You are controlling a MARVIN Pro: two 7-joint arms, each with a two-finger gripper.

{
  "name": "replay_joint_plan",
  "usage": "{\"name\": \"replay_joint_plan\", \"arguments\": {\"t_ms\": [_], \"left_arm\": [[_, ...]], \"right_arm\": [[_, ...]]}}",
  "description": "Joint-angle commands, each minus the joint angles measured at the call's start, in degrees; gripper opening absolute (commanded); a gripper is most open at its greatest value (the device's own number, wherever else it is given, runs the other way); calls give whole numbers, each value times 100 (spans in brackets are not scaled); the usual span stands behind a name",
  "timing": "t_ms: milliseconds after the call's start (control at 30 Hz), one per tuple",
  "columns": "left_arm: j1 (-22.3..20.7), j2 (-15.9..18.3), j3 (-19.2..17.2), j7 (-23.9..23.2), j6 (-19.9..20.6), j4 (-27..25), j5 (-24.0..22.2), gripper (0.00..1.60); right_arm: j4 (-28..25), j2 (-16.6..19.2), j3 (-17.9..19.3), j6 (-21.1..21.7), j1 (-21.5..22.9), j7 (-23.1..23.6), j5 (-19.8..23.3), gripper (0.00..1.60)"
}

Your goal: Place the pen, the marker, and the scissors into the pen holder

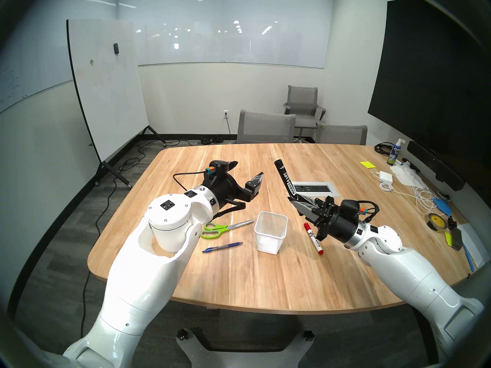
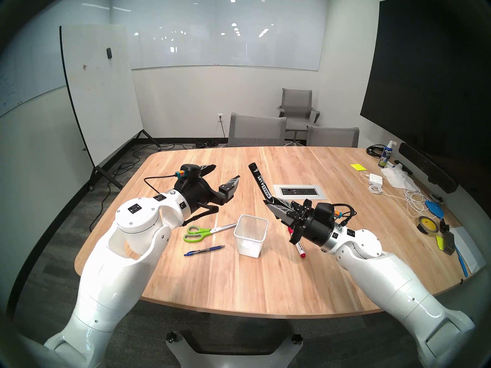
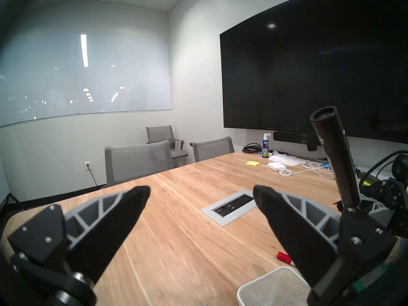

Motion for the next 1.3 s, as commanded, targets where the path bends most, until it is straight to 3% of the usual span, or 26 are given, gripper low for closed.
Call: {"name": "replay_joint_plan", "arguments": {"t_ms": [0, 1267], "left_arm": [[-153, -86, 92, -6, 29, -152, 1, 160], [-654, -249, 480, 204, 128, -16, -60, 160]], "right_arm": [[-52, 15, 47, 9, 58, -1, 28, 0], [-53, 15, 47, 10, 58, -1, 28, 0]]}}
